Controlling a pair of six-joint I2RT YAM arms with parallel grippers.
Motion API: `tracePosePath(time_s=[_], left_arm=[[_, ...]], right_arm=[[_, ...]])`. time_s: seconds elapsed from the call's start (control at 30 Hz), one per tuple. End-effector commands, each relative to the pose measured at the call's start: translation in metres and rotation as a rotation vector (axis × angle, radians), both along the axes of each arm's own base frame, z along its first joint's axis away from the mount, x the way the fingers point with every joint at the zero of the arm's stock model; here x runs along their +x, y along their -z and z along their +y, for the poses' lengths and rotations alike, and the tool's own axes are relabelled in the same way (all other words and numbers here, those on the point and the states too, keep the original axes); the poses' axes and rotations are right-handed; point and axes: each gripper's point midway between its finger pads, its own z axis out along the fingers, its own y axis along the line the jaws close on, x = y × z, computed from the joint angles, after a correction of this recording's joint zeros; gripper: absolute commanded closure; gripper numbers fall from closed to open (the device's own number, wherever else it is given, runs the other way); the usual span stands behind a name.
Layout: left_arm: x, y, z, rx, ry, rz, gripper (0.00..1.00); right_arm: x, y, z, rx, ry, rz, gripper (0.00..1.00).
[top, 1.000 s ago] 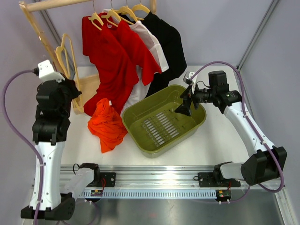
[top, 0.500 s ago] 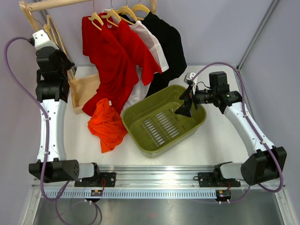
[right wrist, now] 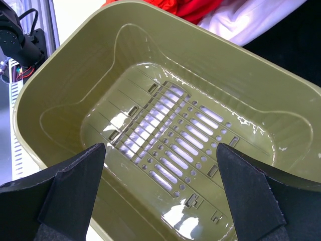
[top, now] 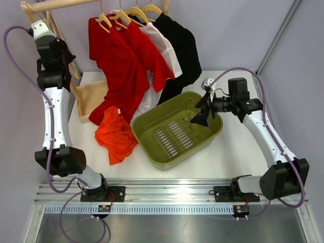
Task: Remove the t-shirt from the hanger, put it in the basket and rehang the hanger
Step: Hang the hanger back to the clothesline with the left arm
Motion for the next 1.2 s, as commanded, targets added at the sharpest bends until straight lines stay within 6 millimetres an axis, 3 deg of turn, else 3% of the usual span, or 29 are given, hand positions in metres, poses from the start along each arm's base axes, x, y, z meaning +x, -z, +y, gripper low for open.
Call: tracePosePath(time_s=[0.0,0.17,0.3,0.4,0.43,0.5,0.53,0.63,0.67,0.73,0.8,0.83,0.87,0.93,0.97,1.0,1.07,1.1,1.17], left_arm=[[0.011,-0.020,0.000,-0.015,0.027,-0.070,1.00],[0.026,0.000,-0.002,-0.031,0.055,-0.022,1.00],[0.026,0.012,-0.004,-0.042,0.066,0.001,1.00],[0.017,0.005,-0.008,-0.040,0.080,-0.021,0.84],[0.014,0.007,-0.009,-0.043,0.083,-0.017,0.66],[0.003,-0.003,-0.015,-0.040,0.106,-0.042,0.49],[0.000,0.000,-0.017,-0.045,0.115,-0.036,0.42],[-0.020,-0.008,-0.024,-0.060,0.151,-0.065,0.28],[-0.026,-0.011,-0.027,-0.063,0.163,-0.075,0.18],[-0.045,-0.022,-0.031,-0.057,0.167,-0.102,0.11],[-0.058,-0.014,-0.037,-0.065,0.190,-0.084,0.05],[-0.076,-0.025,-0.041,-0.055,0.195,-0.112,0.02],[-0.080,-0.007,-0.043,-0.067,0.198,-0.077,0.01],[-0.098,0.003,-0.047,-0.070,0.194,-0.066,0.01],[-0.120,-0.004,-0.052,-0.064,0.197,-0.101,0.01],[-0.124,0.024,-0.053,-0.086,0.195,-0.052,0.01],[-0.141,0.039,-0.063,-0.121,0.219,-0.052,0.01],[-0.154,0.064,-0.068,-0.152,0.223,-0.025,0.01],[-0.167,0.092,-0.081,-0.226,0.250,-0.001,0.01]], right_arm=[[-0.001,-0.010,-0.003,0.026,-0.011,-0.043,0.01],[0.001,-0.010,-0.007,0.034,-0.003,-0.041,0.01],[0.001,-0.009,-0.009,0.038,-0.004,-0.040,0.01],[0.000,-0.008,-0.009,0.040,-0.012,-0.038,0.00],[-0.001,-0.008,-0.009,0.041,-0.017,-0.040,0.01],[-0.002,-0.007,-0.009,0.043,-0.024,-0.040,0.01],[-0.004,-0.008,-0.009,0.045,-0.029,-0.044,0.01],[-0.005,-0.009,-0.010,0.041,-0.038,-0.061,0.01],[-0.005,-0.008,-0.011,0.039,-0.039,-0.064,0.00],[-0.005,-0.008,-0.013,0.035,-0.035,-0.071,0.01],[-0.003,-0.007,-0.015,0.030,-0.026,-0.072,0.01],[-0.003,-0.008,-0.016,0.028,-0.027,-0.079,0.01],[-0.003,-0.009,-0.017,0.028,-0.024,-0.084,0.00],[-0.003,-0.008,-0.018,0.023,-0.023,-0.091,0.00],[-0.003,-0.008,-0.019,0.022,-0.024,-0.094,0.01],[-0.003,-0.009,-0.019,0.020,-0.022,-0.097,0.01],[-0.003,-0.010,-0.020,0.016,-0.017,-0.108,0.01],[-0.002,-0.011,-0.021,0.013,-0.011,-0.113,0.00],[0.001,-0.013,-0.022,0.009,-0.002,-0.116,0.01]])
